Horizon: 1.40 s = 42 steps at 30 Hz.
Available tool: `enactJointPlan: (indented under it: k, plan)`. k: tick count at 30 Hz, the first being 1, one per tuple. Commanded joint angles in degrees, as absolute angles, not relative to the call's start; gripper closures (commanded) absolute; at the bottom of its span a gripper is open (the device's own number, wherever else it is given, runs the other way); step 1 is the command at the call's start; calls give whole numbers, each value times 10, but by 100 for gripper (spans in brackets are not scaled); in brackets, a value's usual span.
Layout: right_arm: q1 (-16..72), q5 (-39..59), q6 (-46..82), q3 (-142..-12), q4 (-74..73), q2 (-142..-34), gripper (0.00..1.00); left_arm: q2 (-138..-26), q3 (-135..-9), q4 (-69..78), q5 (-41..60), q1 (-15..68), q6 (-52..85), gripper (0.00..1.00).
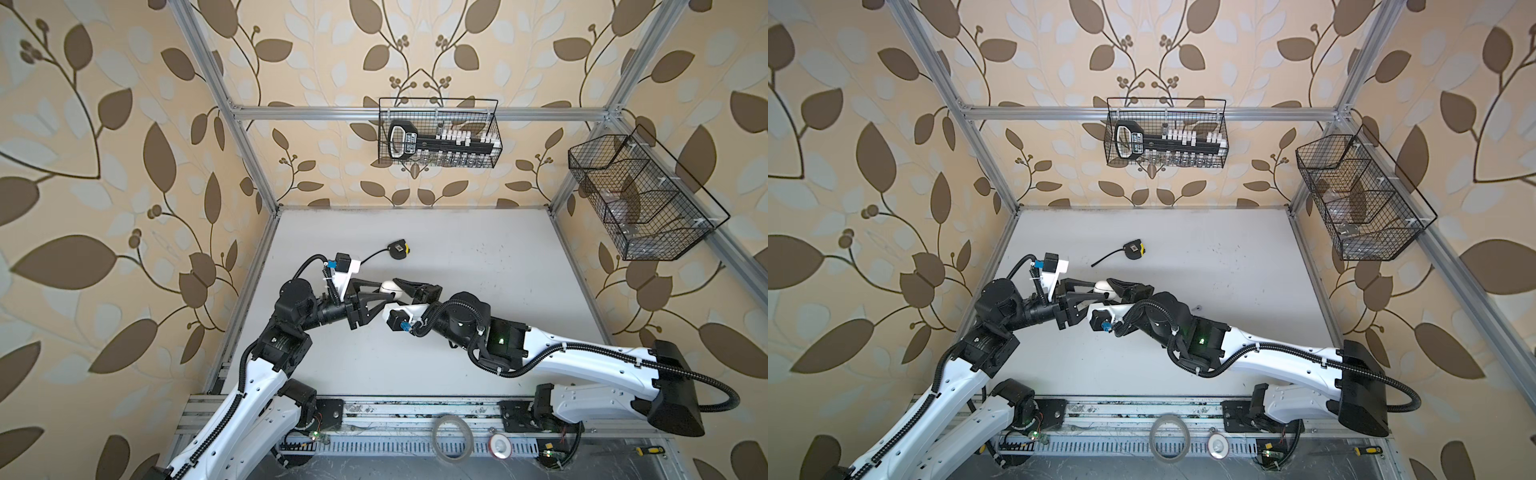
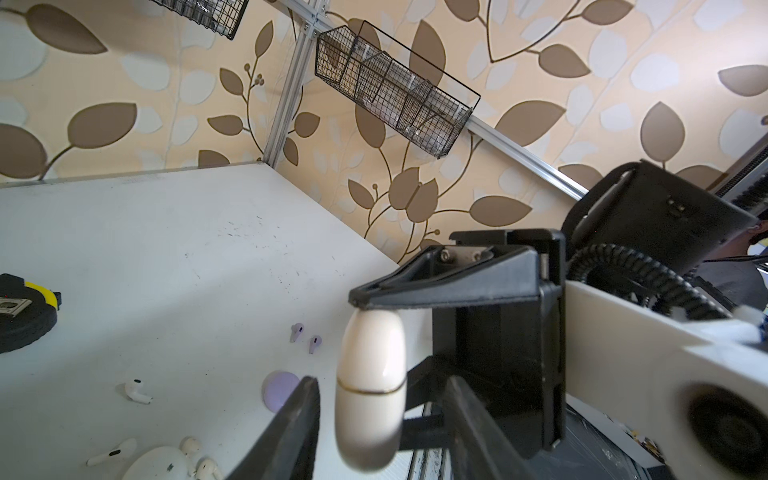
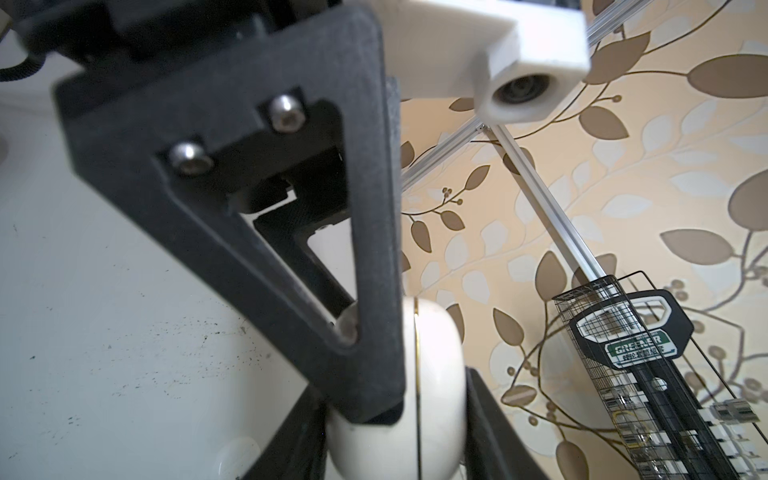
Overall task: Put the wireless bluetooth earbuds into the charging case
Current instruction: 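Grasp the cream case with the left gripper from the right gripper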
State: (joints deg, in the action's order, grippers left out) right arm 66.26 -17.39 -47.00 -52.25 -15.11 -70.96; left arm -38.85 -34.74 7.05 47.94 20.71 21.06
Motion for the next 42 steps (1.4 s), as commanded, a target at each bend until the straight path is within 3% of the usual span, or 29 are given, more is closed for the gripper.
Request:
enactJointPlan:
  k: [1,13,37,42]
  plan:
    - [665,-171,-475,-547,-169,-711,80,-386,-354,90,491,212,200,50]
    - [668,-154,-474,-549,-173,-714,80,-391,-355,91,495,212,200,59]
    - [674,-148,-474,-557,-179,-725,80,-393,-356,90,495,213,201,62]
    - [675,-152,-475,-560,-180,-726,80,-393,-356,91,498,213,200,70]
